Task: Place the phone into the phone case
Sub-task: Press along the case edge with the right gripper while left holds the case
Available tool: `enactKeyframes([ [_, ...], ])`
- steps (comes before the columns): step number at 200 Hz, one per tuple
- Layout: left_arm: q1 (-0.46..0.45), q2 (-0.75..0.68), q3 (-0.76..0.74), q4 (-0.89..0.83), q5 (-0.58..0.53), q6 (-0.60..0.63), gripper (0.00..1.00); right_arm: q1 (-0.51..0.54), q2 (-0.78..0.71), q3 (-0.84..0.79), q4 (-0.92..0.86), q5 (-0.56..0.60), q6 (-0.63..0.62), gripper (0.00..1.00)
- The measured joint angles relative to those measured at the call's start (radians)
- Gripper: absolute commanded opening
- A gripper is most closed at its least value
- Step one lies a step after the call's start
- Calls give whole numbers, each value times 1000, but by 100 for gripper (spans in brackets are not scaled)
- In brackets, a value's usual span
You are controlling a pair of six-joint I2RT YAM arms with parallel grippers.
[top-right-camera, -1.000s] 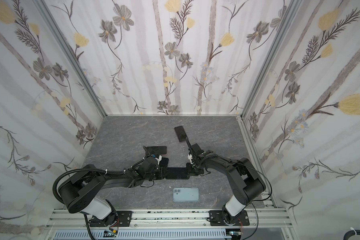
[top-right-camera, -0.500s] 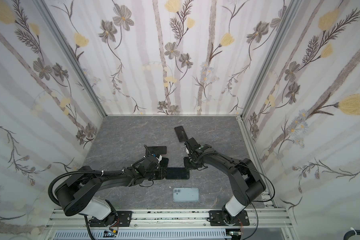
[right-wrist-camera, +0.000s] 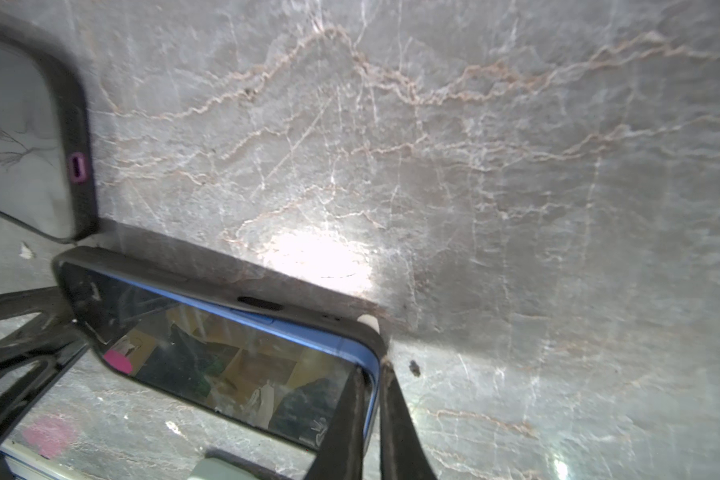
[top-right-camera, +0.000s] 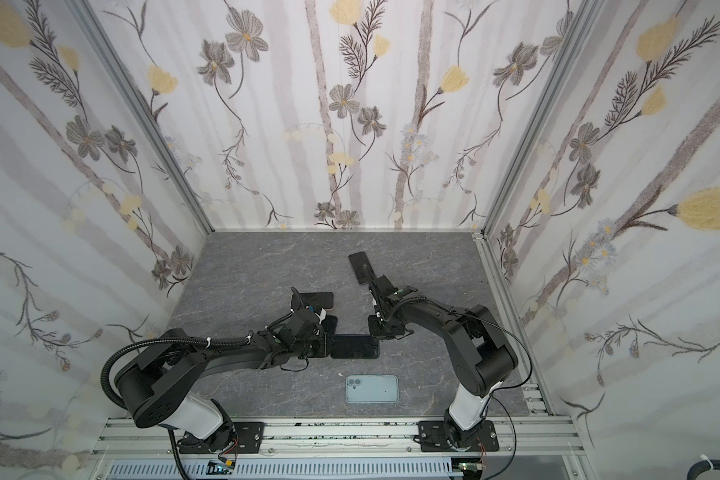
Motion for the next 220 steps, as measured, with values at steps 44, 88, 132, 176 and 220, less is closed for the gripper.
enactKeyframes([
  [44, 2, 16, 2, 10, 1, 0, 24, -3, 24, 2, 2, -21, -13, 10],
  [88, 2, 23, 2, 24, 4, 0, 24, -3, 43, 6, -6, -18, -25, 10],
  [132, 2, 24, 2, 24, 5, 0, 24, 25, 49, 8, -17, 38, -27, 13],
  [176, 3, 6, 4, 8, 8, 0, 24, 73, 6, 11, -61, 163, -43, 34],
  [220, 10, -59, 19, -13, -1, 3, 24, 95, -100, 24, -64, 241, -74, 44],
])
